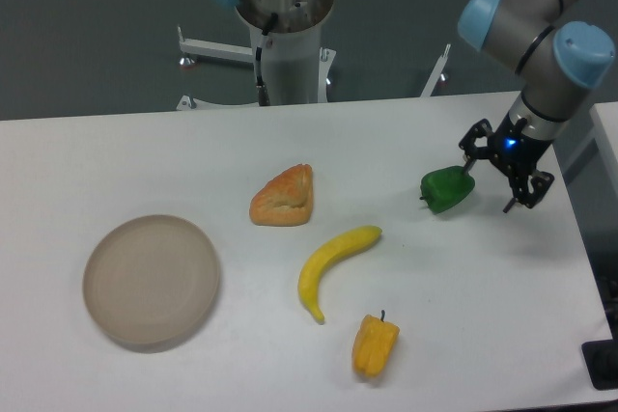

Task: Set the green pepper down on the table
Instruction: 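Open the gripper to release the green pepper and raise it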

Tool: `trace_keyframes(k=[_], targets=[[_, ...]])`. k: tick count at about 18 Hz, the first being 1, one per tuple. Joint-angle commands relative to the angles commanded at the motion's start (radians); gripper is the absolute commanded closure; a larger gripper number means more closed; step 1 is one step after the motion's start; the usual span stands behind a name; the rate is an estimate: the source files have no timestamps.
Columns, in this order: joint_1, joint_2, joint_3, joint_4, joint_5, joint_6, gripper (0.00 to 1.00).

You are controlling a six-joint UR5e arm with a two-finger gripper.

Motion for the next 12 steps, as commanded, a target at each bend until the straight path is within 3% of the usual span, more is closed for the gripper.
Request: trace_keyframes(k=[3,7,12], targets=[[-0.017,-0.018,0.035,0.002,0.035,-0.026,0.00],[-0.061,-0.037,0.046,0.072,0.117,-0.046,0.00],[-0.071,-0.048,0.054,0.075,0.120,-0.088,0.00]])
